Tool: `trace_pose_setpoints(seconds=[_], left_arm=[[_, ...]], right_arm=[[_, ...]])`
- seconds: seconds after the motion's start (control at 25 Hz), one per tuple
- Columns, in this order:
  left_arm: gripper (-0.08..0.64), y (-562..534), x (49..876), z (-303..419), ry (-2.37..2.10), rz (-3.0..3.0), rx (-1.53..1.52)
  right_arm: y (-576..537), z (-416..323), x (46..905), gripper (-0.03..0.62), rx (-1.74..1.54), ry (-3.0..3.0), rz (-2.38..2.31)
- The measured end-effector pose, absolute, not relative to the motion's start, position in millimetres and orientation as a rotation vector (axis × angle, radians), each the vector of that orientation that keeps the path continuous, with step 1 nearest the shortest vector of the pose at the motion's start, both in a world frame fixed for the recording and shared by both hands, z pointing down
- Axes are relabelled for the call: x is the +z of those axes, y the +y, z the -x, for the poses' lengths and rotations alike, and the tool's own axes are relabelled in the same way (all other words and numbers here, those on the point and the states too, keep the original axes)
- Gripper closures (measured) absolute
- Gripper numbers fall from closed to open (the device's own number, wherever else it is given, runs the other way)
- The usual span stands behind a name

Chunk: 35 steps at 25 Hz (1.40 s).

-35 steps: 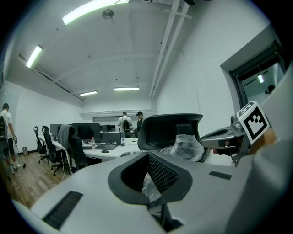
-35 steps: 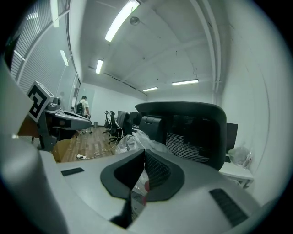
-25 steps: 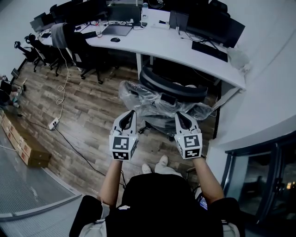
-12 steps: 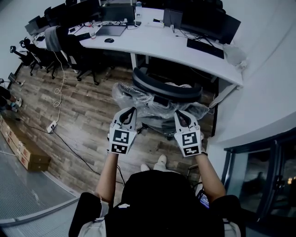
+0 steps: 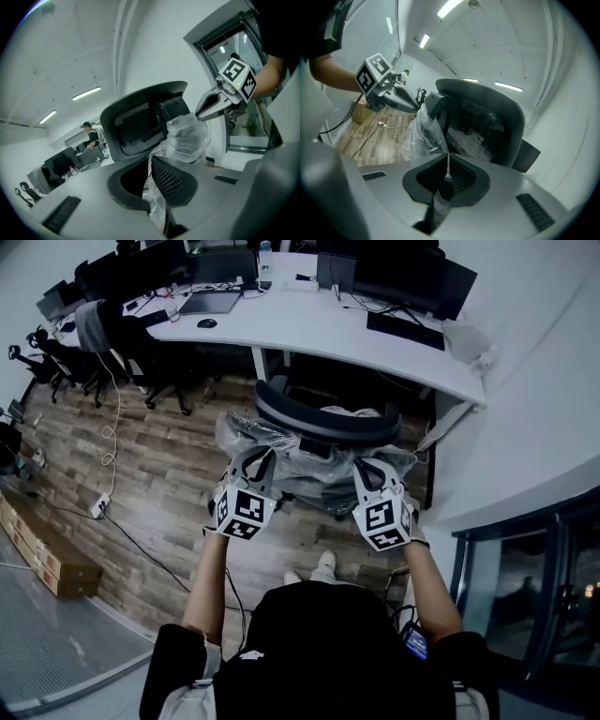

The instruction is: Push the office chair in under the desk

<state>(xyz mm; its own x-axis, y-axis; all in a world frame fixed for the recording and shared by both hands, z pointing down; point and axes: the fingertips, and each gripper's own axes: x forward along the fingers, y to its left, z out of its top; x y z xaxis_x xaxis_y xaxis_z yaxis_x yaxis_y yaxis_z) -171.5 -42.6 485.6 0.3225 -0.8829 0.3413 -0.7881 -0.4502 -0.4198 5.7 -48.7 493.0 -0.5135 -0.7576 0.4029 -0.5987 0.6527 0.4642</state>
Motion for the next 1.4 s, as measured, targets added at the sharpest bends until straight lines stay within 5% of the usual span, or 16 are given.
trace_pose_setpoints(seconds=[0.12, 0.24, 0.36, 0.8, 1.4], left_arm=[[0.540, -54, 490, 167, 1.496, 2.405, -0.843], [0.424, -62, 495, 163, 1.441, 2.433, -0.888], [0.396, -68, 500, 161, 1.383, 2.407, -0.950], [0.229, -89, 511, 151, 1.182, 2.340, -1.114], [0.209, -119, 524, 141, 1.038, 2.246, -1.218]], right_arm=[[-55, -9, 492, 0.566, -0.424, -2.251, -1.036], [-60, -11, 493, 0.565, -0.494, -2.209, -1.030], [-64, -11, 493, 0.556, -0.512, -2.195, -1.021], [-78, -8, 507, 0.338, -0.514, -2.162, -0.925], [-98, -13, 519, 0.319, -0.519, -2.117, -0.893]])
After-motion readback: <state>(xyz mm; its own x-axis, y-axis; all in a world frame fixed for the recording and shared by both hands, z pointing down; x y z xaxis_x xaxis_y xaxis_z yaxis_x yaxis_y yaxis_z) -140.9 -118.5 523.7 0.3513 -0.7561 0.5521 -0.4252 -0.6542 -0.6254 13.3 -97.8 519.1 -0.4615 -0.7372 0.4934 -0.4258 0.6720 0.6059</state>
